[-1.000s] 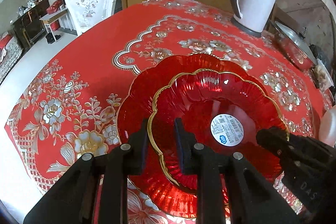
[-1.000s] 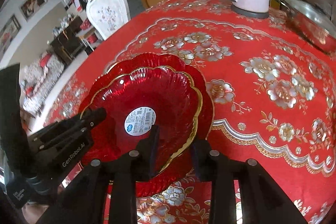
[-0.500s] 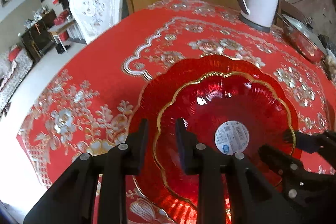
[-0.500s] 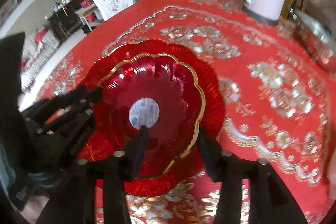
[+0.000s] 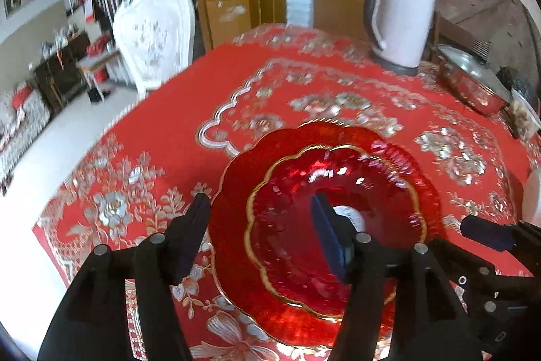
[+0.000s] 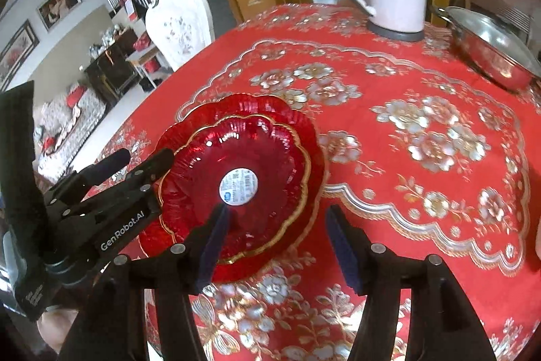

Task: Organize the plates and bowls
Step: 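Open the left tool and withdraw from the stacked red plates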

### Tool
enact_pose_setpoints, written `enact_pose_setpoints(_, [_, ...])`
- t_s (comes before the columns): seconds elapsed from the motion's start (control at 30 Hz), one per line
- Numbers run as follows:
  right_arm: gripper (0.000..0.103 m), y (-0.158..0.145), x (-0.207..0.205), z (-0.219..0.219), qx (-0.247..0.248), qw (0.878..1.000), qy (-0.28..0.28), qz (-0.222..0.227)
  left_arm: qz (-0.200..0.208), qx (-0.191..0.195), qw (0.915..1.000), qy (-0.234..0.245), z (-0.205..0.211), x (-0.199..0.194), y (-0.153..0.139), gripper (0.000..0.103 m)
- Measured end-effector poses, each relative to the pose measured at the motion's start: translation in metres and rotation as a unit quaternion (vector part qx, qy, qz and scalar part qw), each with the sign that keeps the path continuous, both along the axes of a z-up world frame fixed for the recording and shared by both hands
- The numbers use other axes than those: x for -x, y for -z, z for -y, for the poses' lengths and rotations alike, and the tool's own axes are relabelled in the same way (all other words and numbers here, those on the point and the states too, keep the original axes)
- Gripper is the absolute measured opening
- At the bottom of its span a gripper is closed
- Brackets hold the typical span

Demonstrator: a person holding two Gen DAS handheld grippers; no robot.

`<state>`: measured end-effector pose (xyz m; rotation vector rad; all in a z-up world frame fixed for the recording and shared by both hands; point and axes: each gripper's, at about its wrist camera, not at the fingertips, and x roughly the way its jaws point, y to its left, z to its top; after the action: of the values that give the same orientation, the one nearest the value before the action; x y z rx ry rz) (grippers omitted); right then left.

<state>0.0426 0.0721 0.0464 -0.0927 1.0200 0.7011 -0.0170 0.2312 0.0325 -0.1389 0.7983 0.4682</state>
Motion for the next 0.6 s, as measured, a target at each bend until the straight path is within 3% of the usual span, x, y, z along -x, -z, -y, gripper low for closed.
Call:
enact_pose_setpoints(0.3, [0.066, 0.000, 0.007, 0.062, -0.030, 0.998, 0.046, -0.006, 0.014, -0.005, 0.9974, 0.071, 0.064, -0.006, -0.015, 0.065])
enact_pose_setpoints(0.6, [0.066, 0.000, 0.007, 0.136, -0.041, 0.993, 0.108, -0.003, 0.010, 0.017, 0.9912, 0.131, 0.126, -0.023, -0.017, 0.065])
